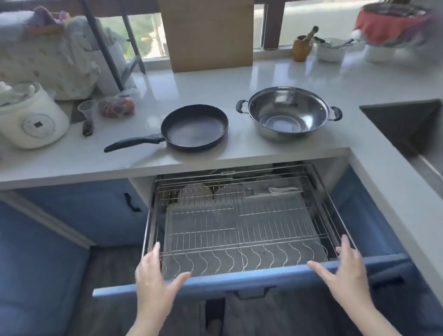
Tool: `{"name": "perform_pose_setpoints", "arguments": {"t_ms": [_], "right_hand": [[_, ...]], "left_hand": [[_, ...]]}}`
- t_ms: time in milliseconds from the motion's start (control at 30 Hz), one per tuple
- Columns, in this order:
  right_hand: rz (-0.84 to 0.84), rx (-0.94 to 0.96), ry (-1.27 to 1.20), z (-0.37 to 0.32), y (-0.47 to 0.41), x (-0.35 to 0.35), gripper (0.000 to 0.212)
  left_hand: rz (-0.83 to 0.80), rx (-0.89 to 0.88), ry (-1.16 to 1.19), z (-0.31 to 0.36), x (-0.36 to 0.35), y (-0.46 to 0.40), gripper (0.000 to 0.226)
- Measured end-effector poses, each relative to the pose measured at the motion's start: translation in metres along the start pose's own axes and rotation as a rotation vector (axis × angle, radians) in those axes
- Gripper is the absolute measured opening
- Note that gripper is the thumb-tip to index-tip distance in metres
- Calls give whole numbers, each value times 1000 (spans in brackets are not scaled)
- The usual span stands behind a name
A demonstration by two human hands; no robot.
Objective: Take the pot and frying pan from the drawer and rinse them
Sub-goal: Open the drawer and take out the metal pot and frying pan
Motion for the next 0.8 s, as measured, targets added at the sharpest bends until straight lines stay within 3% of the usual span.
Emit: {"name": "perform_pose_setpoints", "arguments": {"t_ms": [100,233,433,800], "right_hand": [[72,-152,-40,37,36,-8,110],[-8,-289,3,47,55,-22,111],[-36,-314,130,33,32,-25,120],[-22,-441,11,22,-23,-41,117]], "left_hand": [[113,292,17,-26,-14,43,111],[79,533,62,-42,-24,66,122],[77,608,76,-46,-30,37,125],[104,636,122,-35,-37,-2,132]]}}
Point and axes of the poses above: each hand's wrist, its own y-axis away from the middle knuckle, its own x-axis out of the back of the hand, z = x × y, the point moved 2 cm from there along -y, towards the middle knuckle, and after that the axes turned 13 degrees about -z, right-handed, at the moved point
